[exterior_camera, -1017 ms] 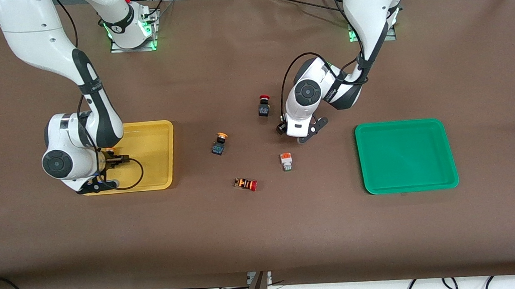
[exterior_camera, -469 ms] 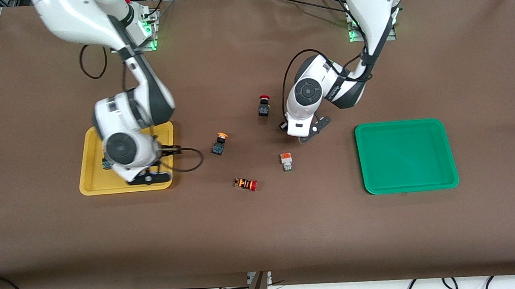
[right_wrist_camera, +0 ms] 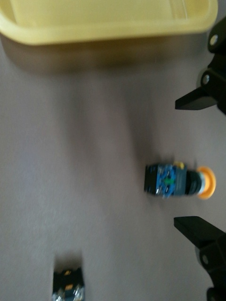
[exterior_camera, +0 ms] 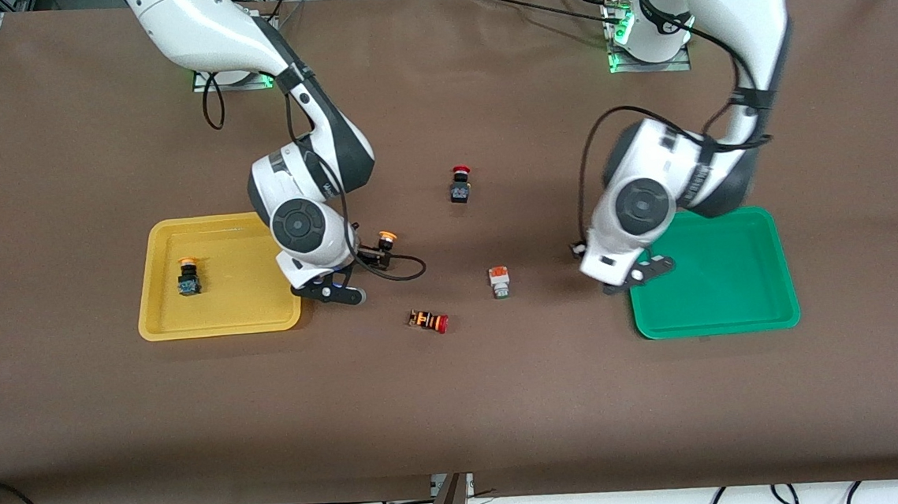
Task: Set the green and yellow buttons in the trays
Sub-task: 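Carry the blue button to the yellow tray while the left gripper reaches the green tray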
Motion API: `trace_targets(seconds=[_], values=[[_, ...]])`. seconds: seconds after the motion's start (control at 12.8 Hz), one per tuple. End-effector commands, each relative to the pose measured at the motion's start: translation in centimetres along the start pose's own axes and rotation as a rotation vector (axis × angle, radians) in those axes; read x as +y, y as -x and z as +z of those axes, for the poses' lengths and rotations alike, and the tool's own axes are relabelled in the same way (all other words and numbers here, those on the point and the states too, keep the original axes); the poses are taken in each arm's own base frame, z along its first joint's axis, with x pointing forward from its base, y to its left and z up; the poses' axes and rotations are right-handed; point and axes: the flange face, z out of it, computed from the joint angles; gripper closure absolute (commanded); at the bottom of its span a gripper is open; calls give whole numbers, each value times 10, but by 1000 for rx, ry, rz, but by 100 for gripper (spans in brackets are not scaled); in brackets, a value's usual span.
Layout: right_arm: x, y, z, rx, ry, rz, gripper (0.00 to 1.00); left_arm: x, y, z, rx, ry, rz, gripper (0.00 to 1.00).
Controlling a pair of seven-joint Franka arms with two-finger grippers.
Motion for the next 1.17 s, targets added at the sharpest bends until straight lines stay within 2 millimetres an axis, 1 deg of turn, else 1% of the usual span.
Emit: trace_targets(seconds=[0.0,0.08,0.16,0.31,0.39,0.47,0.55,0.63,0.7,0.78,0.86,0.94,1.09], values=[[-24,8,20,27,-29,63,0,-55,-35,10,2,-36,164,100],[-30,11,26,45,-42,56,0,-76,-46,20,-13,-30,213,100],[-32,11,34,48,-41,54,0,-87,-55,26,-6,-18,263,100],[-31,11,44,42,-30,53,0,-112,-71,52,-6,3,305,100],[-30,10,48,44,-25,49,0,-119,-75,64,-13,9,331,100],[-30,11,50,42,-20,38,3,-121,-77,74,-22,12,357,100],[-28,9,50,39,-18,35,30,-126,-79,76,-24,13,361,100],[-27,8,50,41,-16,30,66,-125,-79,77,-26,13,362,100],[-28,10,50,42,-15,28,88,-122,-77,76,-27,12,367,100],[-29,11,50,43,-16,28,99,-119,-76,76,-26,11,370,80],[-29,11,51,42,-15,28,100,-119,-77,75,-24,10,369,21],[-28,11,52,41,-12,26,100,-121,-78,73,-23,10,364,0],[-27,7,39,47,-20,-15,100,-111,-74,48,7,15,366,0]])
